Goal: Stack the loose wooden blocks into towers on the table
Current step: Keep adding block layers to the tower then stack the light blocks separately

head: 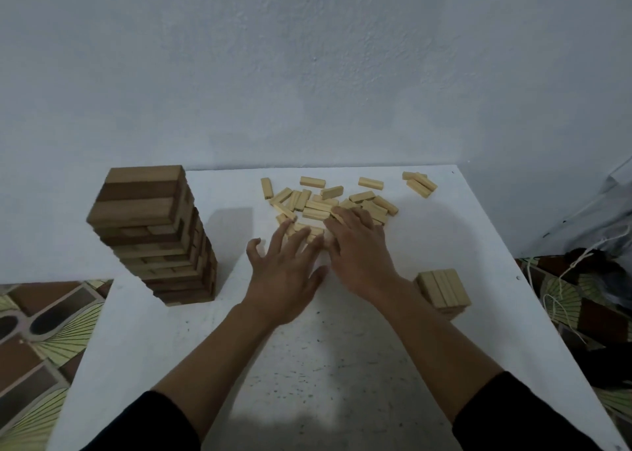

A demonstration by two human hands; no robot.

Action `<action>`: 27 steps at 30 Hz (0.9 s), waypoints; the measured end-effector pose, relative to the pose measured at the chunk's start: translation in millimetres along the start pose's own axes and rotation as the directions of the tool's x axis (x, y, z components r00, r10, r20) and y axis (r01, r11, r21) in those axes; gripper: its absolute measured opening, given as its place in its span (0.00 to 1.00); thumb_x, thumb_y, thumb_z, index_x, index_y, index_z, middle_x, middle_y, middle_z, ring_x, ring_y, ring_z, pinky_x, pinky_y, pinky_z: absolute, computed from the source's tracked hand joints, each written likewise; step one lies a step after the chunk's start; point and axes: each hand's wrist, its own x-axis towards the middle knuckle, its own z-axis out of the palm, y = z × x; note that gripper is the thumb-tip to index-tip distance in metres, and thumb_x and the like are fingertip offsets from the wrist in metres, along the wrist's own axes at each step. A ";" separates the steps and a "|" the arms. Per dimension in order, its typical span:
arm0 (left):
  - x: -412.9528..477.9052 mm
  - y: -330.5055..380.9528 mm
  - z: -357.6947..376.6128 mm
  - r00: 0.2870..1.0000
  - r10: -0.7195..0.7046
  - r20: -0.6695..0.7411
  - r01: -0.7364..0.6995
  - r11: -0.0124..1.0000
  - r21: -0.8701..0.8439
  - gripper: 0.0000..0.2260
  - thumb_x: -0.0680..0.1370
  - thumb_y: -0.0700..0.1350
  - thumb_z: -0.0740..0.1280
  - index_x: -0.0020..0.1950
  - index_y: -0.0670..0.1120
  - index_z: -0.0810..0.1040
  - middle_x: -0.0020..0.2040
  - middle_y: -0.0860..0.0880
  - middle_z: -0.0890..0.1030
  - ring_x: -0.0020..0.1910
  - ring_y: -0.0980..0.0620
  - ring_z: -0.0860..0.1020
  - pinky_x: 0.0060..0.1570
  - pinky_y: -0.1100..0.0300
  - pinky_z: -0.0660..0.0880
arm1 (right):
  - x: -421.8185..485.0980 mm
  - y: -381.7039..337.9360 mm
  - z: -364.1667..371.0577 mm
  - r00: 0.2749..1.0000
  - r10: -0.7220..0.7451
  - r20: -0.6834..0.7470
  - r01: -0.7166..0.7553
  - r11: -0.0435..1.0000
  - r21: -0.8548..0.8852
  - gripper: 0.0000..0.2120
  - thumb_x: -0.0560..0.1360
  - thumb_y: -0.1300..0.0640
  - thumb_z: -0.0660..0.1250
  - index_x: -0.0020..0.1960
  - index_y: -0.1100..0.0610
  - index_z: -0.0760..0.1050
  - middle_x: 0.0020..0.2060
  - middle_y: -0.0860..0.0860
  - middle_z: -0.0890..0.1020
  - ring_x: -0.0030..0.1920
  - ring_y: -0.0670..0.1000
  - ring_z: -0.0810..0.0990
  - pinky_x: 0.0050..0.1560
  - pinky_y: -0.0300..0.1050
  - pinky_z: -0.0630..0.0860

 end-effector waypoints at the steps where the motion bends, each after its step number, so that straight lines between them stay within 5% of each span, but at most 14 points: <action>1: -4.5 -0.9 -1.6 1.000 -0.001 -0.007 0.001 1.000 -0.004 0.21 0.82 0.61 0.51 0.72 0.56 0.67 0.74 0.49 0.72 0.78 0.44 0.61 0.63 0.34 0.60 | -0.1 -1.2 2.6 1.000 -0.011 0.005 0.011 1.000 -0.021 0.18 0.83 0.55 0.59 0.71 0.54 0.72 0.75 0.50 0.67 0.76 0.54 0.58 0.70 0.57 0.61; 11: -47.8 -24.9 -12.4 0.989 -0.022 -0.149 -0.006 0.982 -0.188 0.08 0.80 0.51 0.65 0.58 0.54 0.78 0.59 0.51 0.76 0.63 0.51 0.73 0.60 0.48 0.59 | -12.5 1.0 18.8 0.998 -0.049 0.040 0.055 0.988 -0.142 0.17 0.81 0.59 0.59 0.68 0.58 0.75 0.74 0.51 0.68 0.73 0.55 0.64 0.67 0.57 0.63; 20: -64.0 -31.2 -7.5 0.987 -0.003 -0.160 -0.050 0.944 -0.327 0.07 0.78 0.47 0.71 0.55 0.53 0.81 0.63 0.56 0.79 0.76 0.57 0.66 0.69 0.45 0.62 | -29.1 2.0 38.9 0.986 -0.023 -0.166 0.021 1.000 -0.015 0.20 0.72 0.67 0.68 0.63 0.58 0.79 0.63 0.54 0.77 0.68 0.58 0.70 0.63 0.58 0.68; 24: -66.2 -29.9 -3.4 0.988 -0.001 -0.155 -0.054 0.935 -0.351 0.11 0.79 0.56 0.67 0.57 0.52 0.79 0.64 0.56 0.78 0.75 0.57 0.67 0.68 0.48 0.63 | -27.0 -0.9 41.6 0.982 0.006 -0.190 -0.002 1.000 0.021 0.22 0.73 0.67 0.67 0.66 0.57 0.76 0.67 0.56 0.72 0.71 0.58 0.66 0.65 0.60 0.69; 27: -66.7 -31.2 -2.4 0.988 -0.016 -0.152 -0.043 0.925 -0.378 0.13 0.80 0.50 0.66 0.65 0.53 0.75 0.66 0.55 0.77 0.73 0.57 0.68 0.67 0.45 0.65 | -21.3 -3.8 42.8 0.986 0.052 -0.157 -0.056 0.998 -0.022 0.25 0.76 0.62 0.65 0.73 0.58 0.70 0.74 0.57 0.66 0.76 0.59 0.60 0.67 0.63 0.66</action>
